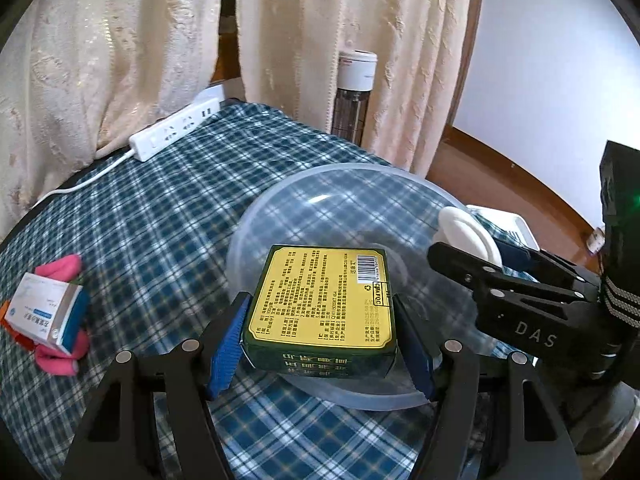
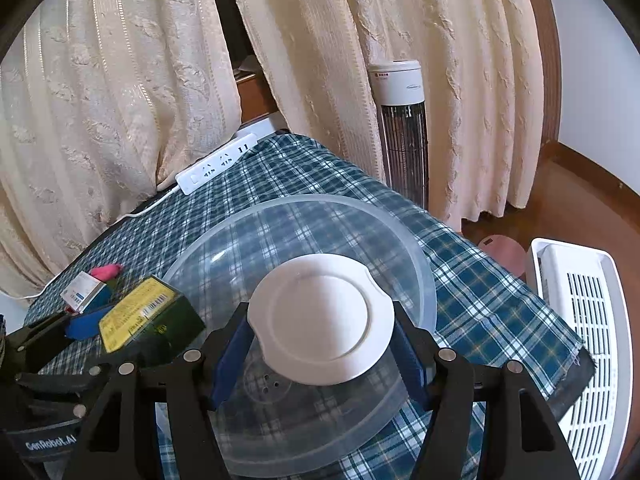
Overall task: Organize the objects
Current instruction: 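Carry the tin with the left tool and the lid with the right tool over the clear bowl, then lower the tin into the bowl and open the left tool while the right tool releases the lid, then move both open tools back toward the pile of blocks and boxes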
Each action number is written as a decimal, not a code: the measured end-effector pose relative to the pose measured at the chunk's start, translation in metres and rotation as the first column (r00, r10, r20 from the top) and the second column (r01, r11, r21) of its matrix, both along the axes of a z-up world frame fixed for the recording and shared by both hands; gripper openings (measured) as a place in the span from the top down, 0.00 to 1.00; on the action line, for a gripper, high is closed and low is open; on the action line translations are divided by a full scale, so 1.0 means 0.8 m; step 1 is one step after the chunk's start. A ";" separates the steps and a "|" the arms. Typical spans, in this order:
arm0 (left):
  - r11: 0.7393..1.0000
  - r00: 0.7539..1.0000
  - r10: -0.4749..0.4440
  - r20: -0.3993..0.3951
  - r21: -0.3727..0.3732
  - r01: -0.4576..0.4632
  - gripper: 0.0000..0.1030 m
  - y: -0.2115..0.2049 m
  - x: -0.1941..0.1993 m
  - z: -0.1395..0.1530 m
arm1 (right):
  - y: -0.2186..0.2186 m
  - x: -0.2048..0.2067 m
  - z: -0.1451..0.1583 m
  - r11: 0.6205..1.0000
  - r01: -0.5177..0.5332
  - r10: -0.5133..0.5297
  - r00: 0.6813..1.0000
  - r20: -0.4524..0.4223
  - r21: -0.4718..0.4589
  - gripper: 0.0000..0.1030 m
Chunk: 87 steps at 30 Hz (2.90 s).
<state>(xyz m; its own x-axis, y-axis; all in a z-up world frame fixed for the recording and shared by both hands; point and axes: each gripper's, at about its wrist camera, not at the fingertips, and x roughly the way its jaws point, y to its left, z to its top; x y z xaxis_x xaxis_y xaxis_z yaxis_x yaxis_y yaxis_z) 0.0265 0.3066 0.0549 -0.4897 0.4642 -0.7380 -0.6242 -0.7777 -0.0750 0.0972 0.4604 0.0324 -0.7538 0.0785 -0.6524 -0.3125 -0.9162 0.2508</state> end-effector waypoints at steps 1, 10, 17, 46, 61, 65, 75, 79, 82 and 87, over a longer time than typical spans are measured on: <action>1.000 1.000 -0.006 0.001 0.000 0.006 0.32 0.001 0.001 -0.001 | 0.000 0.000 0.000 1.000 0.000 0.000 1.000 0.000 -0.001 0.33; 0.999 0.999 -0.037 0.031 0.022 0.036 0.30 0.007 0.003 -0.007 | 0.001 0.001 0.001 1.000 0.000 0.000 1.000 -0.007 -0.013 0.33; 0.999 0.998 -0.026 0.062 0.035 0.024 0.29 0.002 0.001 -0.011 | 0.006 0.004 0.002 0.999 0.014 -0.015 1.000 -0.012 -0.047 0.32; 0.998 0.997 0.046 0.056 0.048 -0.048 0.29 -0.052 0.012 -0.002 | -0.033 0.011 0.027 1.000 0.000 0.000 0.999 -0.045 -0.017 0.27; 0.988 0.988 0.141 0.059 0.055 -0.145 0.29 -0.117 0.004 -0.002 | -0.080 -0.002 0.037 0.998 -0.065 0.064 0.996 -0.061 -0.018 0.22; 0.983 0.984 0.169 0.060 0.062 -0.173 0.28 -0.136 0.001 -0.001 | -0.094 -0.007 0.040 0.996 -0.090 0.088 0.994 -0.070 -0.020 0.22; 0.964 0.967 0.252 0.048 0.075 -0.255 0.29 -0.194 -0.004 0.003 | -0.138 -0.027 0.044 0.986 -0.169 0.168 0.982 -0.084 -0.010 0.20; 0.952 0.955 0.293 0.058 0.079 -0.296 0.29 -0.220 -0.009 0.000 | -0.161 -0.038 0.042 0.977 -0.215 0.215 0.974 -0.078 -0.001 0.19; 0.941 0.944 0.325 0.062 0.076 -0.329 0.28 -0.241 -0.013 -0.003 | -0.176 -0.048 0.040 0.969 -0.247 0.246 0.967 -0.071 0.004 0.19; 0.921 0.923 0.380 0.063 0.072 -0.384 0.29 -0.273 -0.019 -0.009 | -0.203 -0.066 0.037 0.955 -0.297 0.297 0.953 -0.058 0.006 0.18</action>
